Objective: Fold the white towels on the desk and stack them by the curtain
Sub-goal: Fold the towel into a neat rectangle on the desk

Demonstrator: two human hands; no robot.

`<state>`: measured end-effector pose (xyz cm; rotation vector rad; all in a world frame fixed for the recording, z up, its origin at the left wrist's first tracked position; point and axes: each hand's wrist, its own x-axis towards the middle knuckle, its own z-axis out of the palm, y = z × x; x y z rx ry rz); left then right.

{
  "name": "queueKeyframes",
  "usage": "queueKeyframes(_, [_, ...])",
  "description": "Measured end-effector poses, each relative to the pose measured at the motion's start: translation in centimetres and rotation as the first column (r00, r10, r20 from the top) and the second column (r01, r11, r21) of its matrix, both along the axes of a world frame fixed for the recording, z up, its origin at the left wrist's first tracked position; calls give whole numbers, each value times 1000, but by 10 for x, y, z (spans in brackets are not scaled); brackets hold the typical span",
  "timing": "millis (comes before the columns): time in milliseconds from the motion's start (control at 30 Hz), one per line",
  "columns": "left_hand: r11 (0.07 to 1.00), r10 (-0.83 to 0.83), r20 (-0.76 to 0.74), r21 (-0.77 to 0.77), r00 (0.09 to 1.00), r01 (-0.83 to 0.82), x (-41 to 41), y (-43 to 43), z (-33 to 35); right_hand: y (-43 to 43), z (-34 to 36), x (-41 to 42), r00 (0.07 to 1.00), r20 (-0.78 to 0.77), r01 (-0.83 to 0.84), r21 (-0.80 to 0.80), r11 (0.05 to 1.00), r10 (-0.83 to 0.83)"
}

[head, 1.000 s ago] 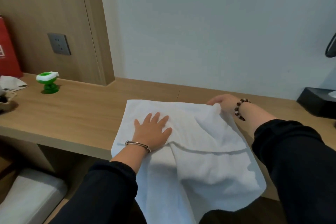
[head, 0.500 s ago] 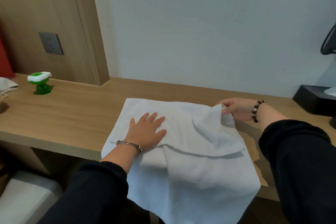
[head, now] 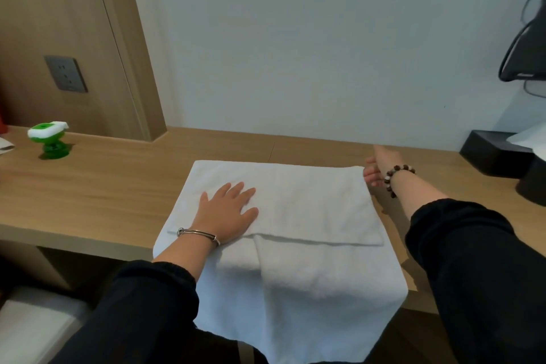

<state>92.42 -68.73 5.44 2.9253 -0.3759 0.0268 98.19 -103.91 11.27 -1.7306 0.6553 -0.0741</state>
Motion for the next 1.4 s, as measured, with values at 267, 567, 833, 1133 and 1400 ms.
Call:
queueKeyframes(267, [1000, -5, -21, 23, 1000, 6, -2, 0, 3, 35, 13, -29, 980, -159, -194, -879, 435, 116])
queueKeyframes(567, [998, -5, -39, 63, 999, 7, -10, -2, 11, 143, -45, -97, 728, -406, -562, -815, 141, 552])
queueKeyframes(833, [995, 69, -43, 78, 997, -65, -32, -2, 24, 129, -39, -72, 798, -351, -484, -858, 172, 490])
queueKeyframes(1133, [988, 41, -128, 150, 991, -21, -38, 20, 7, 140, -54, -102, 733, -478, -583, -808, 87, 484])
queueKeyframes(1400, [985, 74, -95, 164, 993, -58, 20, 13, 5, 134, -51, -41, 730, -487, -586, -807, 73, 480])
